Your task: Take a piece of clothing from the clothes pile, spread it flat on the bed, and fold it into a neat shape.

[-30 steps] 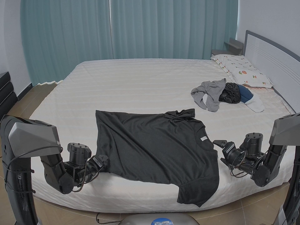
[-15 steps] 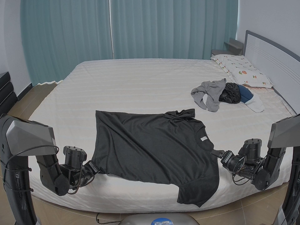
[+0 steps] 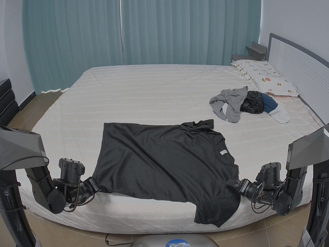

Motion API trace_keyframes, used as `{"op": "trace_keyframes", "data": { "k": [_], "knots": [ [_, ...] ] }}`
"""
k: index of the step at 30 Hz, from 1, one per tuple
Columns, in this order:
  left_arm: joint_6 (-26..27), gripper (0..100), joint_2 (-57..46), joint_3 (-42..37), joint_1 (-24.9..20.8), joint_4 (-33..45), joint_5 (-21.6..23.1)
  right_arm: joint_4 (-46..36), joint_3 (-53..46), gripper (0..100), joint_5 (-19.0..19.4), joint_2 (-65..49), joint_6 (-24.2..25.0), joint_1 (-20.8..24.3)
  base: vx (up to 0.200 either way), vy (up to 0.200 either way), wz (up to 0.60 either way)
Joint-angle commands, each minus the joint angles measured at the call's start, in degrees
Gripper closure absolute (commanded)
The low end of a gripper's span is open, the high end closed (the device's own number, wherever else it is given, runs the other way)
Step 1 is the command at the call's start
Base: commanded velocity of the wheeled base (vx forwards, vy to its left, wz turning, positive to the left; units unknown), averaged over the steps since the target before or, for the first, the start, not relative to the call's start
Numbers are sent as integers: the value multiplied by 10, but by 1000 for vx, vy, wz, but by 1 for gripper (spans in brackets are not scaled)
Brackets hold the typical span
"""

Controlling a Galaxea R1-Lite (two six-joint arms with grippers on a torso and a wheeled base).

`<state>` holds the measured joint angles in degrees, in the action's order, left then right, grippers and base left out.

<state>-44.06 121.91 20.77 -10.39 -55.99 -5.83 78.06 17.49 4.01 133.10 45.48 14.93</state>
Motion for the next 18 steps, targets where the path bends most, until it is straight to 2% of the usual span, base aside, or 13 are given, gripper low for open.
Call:
{"op": "trace_keyframes", "data": {
  "k": [1, 2, 3, 12, 18],
  "knots": [
    [1, 100, -9, 0, 1, 0, 0, 0, 2, 0, 0, 15, -2, 1, 0, 0, 0],
    [1, 100, -9, 0, 1, 0, 0, 1, 2, 0, 0, 16, -3, 1, 0, 0, 0],
    [1, 100, -9, 0, 1, 0, 0, 3, 1, 100, 0, 16, -5, 1, 0, 0, 0],
    [34, 100, -34, -10, 5, 41, -1, 25, -30, 100, -5, 7, -56, -3, 0, 0, 0],
    [57, 100, -49, -10, 19, 83, 0, 20, -35, 100, -8, -9, -68, -12, 0, 0, 0]
  ]
}}
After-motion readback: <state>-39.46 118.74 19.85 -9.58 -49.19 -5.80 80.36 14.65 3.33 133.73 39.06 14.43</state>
